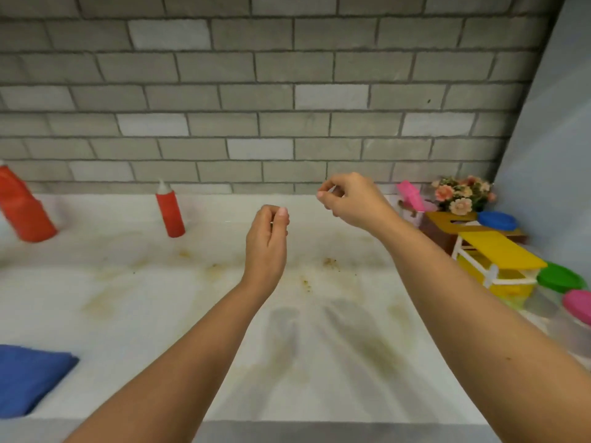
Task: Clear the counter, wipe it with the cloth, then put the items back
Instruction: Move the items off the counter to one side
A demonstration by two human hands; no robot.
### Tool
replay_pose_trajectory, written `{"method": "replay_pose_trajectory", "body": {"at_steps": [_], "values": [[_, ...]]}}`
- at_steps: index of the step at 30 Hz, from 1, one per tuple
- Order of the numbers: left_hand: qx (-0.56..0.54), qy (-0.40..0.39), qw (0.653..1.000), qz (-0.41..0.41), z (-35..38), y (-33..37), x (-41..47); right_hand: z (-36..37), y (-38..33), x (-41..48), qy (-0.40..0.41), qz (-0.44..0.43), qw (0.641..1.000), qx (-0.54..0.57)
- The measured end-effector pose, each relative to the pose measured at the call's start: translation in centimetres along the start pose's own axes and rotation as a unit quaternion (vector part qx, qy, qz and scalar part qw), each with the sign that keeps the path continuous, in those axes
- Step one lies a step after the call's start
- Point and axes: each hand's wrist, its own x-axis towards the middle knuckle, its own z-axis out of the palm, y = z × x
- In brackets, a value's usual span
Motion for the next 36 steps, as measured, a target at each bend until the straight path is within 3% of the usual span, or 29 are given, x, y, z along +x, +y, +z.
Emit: {"method": "replay_pose_trajectory", "body": {"at_steps": [11,30,36], "values": [[0.055,0.078,0.995,-0.019,-18.0,-4.8,2.7,13.7,-12.1,3.8,-0.065,-0.041,0.995,0.068],[0.143,0.204,0.965,-0.080,-31.4,-13.6,11.7,29.5,-19.9,16.4,-0.177,-0.097,0.972,0.118],[0.174,0.211,0.957,-0.097,-36.8,-16.4,14.1,33.9,-23.5,19.1,-0.194,-0.117,0.968,0.105]]}}
